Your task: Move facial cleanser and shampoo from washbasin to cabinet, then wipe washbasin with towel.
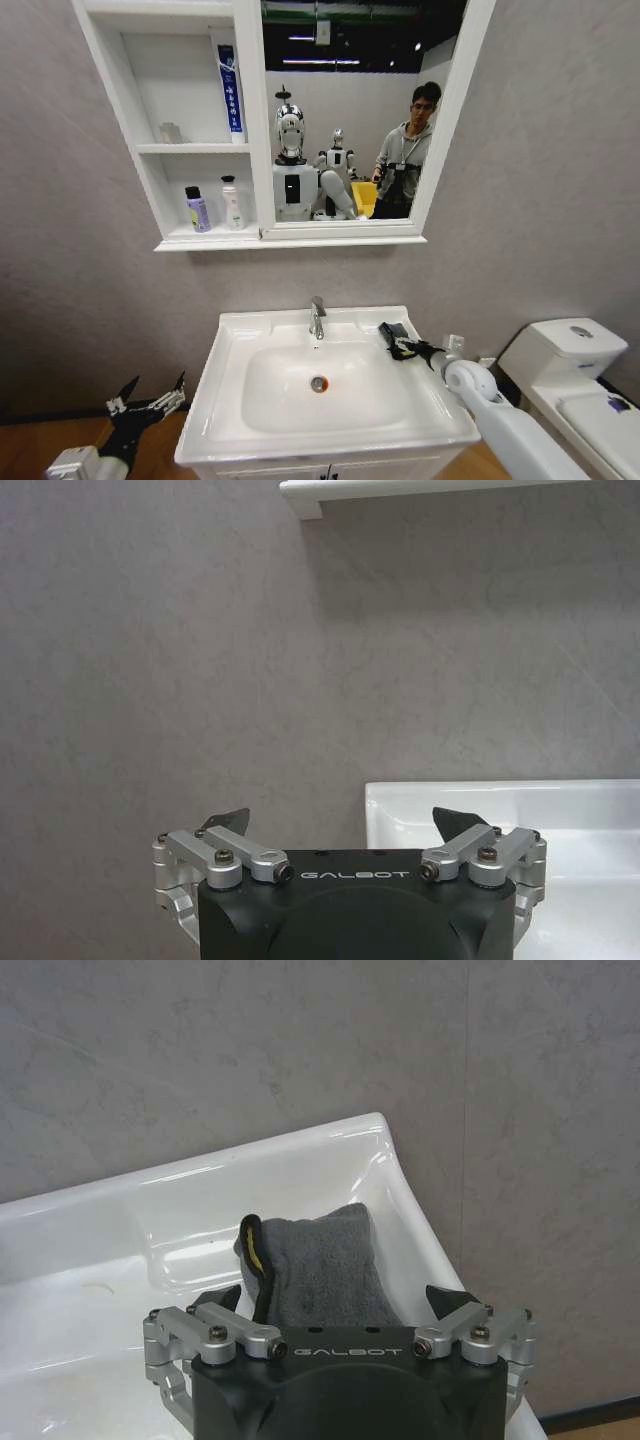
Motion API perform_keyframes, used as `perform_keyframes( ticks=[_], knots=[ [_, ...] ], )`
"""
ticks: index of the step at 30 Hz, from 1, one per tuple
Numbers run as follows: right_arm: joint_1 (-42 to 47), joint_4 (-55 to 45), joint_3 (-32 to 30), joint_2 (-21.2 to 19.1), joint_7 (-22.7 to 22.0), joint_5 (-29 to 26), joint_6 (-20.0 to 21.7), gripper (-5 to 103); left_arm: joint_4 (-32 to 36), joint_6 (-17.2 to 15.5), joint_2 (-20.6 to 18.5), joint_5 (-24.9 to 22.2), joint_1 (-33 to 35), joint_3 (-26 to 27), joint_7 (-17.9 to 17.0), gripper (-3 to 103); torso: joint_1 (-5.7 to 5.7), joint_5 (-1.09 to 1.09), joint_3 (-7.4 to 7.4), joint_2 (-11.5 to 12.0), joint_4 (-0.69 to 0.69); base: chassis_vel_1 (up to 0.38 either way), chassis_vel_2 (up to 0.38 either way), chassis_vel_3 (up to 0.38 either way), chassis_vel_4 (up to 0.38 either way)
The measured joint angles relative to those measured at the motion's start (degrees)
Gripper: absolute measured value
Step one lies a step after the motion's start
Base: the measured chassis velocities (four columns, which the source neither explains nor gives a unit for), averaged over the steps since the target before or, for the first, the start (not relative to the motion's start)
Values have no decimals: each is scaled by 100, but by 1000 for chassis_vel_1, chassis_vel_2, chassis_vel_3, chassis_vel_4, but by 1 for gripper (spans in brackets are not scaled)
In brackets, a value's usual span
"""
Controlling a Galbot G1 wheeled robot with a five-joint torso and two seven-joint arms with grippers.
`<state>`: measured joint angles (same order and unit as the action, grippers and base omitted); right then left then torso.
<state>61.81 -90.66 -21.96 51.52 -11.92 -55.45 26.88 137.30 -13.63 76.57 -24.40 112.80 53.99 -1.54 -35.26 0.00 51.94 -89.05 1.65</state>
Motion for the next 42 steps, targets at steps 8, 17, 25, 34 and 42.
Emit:
perform_keyframes(
  ticks=[8, 17, 25, 34, 42],
  knots=[
    [-106, 226, 171, 1, 136, 82, -25, 89, 0, 0, 0, 0, 0, 0, 0, 100, 0, 0, 0, 0, 0, 0, 0, 0, 0],
    [-183, 243, 223, -32, 192, 126, -52, 45, 0, 0, 0, 0, 0, 0, 0, 100, 0, 0, 0, 0, 0, 0, 0, 0, 0],
    [-211, 146, 234, -38, 151, 98, -49, 18, 0, 0, 0, 0, 0, 0, 0, 100, 0, 0, 0, 0, 0, 0, 0, 0, 0],
    [102, -683, -43, -110, -1, -146, 13, 3, 0, 0, 0, 0, 0, 0, 0, 100, 0, 1, 0, 0, 1, 0, 0, 0, 0],
    [569, -1855, 128, -73, -329, -384, 98, 3, 0, 0, 0, 0, 0, 0, 0, 100, 0, -1, 0, 0, 1, 0, 0, 0, 0]
  ],
)
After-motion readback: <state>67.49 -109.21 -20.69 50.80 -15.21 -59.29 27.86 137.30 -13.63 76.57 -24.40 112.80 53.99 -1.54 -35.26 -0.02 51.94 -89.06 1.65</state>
